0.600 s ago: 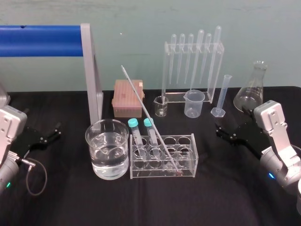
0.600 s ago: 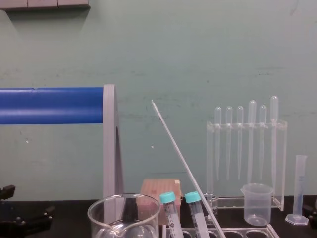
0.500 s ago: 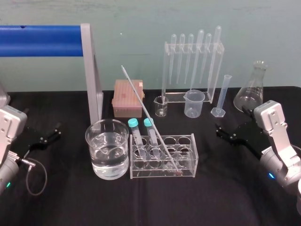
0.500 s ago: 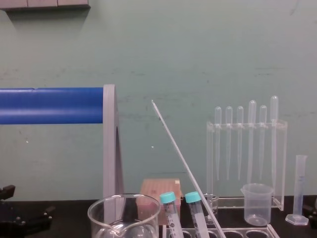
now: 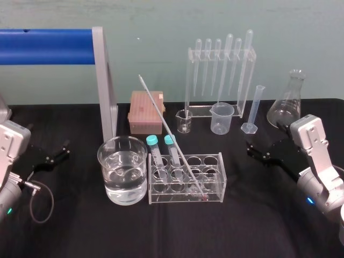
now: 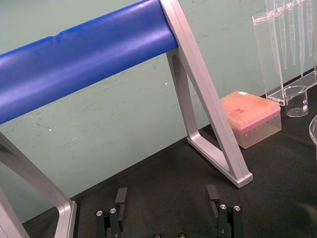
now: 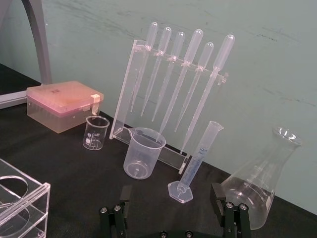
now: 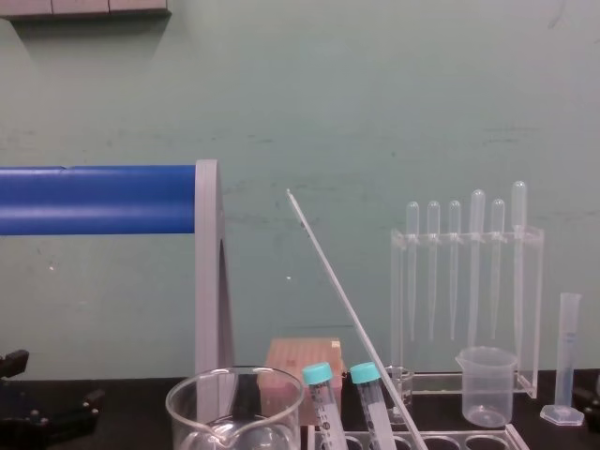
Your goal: Hold the thermometer with one hand and immerse one end into the beaker, then reinsert it into the test tube rack.
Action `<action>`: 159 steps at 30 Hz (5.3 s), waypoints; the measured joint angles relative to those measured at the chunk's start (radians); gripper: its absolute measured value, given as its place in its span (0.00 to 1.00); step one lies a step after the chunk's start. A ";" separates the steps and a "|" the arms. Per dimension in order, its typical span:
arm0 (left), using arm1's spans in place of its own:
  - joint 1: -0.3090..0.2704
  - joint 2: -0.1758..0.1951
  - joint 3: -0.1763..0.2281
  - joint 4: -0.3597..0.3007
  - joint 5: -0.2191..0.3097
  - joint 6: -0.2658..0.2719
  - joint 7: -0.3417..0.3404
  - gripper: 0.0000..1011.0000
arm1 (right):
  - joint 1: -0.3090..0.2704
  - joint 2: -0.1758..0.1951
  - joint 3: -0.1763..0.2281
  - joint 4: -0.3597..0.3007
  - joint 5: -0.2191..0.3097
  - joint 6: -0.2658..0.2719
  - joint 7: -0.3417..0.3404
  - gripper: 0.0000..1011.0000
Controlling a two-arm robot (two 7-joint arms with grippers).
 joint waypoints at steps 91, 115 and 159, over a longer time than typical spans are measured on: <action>0.000 0.000 0.000 0.000 0.000 0.000 0.000 1.00 | 0.302 -0.188 -0.109 -0.065 0.225 0.372 0.486 0.99; 0.000 0.000 0.000 0.000 0.000 0.000 0.000 1.00 | 0.298 -0.185 -0.105 -0.070 0.229 0.371 0.486 0.45; 0.000 0.000 0.000 0.000 0.000 0.000 0.000 1.00 | 0.167 -0.201 0.055 -0.182 0.331 0.108 0.507 0.05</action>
